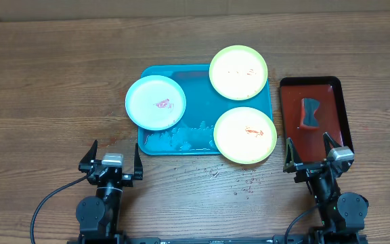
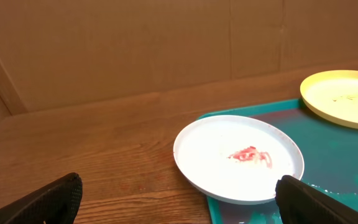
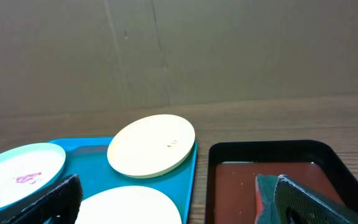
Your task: Clean dirty plates on tray and stack at the side
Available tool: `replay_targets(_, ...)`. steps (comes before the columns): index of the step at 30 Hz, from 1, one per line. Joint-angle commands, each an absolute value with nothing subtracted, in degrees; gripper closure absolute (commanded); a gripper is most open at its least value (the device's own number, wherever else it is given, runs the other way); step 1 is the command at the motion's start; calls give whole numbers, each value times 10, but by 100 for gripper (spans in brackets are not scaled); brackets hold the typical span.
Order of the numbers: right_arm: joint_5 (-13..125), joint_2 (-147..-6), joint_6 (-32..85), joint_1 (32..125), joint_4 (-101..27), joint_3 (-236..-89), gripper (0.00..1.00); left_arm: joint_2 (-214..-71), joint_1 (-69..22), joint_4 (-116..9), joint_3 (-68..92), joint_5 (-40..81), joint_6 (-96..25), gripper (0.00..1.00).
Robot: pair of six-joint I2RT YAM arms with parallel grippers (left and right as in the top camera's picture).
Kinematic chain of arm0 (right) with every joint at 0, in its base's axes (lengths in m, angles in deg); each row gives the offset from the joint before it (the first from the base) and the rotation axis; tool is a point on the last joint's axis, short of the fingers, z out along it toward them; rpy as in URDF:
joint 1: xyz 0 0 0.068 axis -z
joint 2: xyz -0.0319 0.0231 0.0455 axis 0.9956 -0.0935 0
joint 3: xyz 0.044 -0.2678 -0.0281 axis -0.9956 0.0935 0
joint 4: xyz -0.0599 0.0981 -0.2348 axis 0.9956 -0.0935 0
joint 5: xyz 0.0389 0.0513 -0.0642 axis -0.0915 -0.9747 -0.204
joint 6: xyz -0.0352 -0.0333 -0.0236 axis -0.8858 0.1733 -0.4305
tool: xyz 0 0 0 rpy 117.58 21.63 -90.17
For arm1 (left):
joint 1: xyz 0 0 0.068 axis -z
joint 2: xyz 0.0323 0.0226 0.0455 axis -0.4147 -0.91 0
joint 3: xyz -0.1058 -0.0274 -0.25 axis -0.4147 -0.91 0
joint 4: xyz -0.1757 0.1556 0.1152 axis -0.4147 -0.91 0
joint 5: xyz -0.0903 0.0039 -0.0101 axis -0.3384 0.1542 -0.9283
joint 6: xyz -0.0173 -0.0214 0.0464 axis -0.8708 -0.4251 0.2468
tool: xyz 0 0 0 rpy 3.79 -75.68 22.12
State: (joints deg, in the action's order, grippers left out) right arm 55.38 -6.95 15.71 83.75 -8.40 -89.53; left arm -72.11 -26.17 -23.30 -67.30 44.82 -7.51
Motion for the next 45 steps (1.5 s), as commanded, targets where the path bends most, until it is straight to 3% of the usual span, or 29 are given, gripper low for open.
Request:
replay_targets(1,558,-63,157,834,-81,-889,0,-716,-268,-234,-675,455,-63,0)
replay_targets(45,575,-63,157,834,-74,-889,0,-716,-268,-234,-675,454,-63,0)
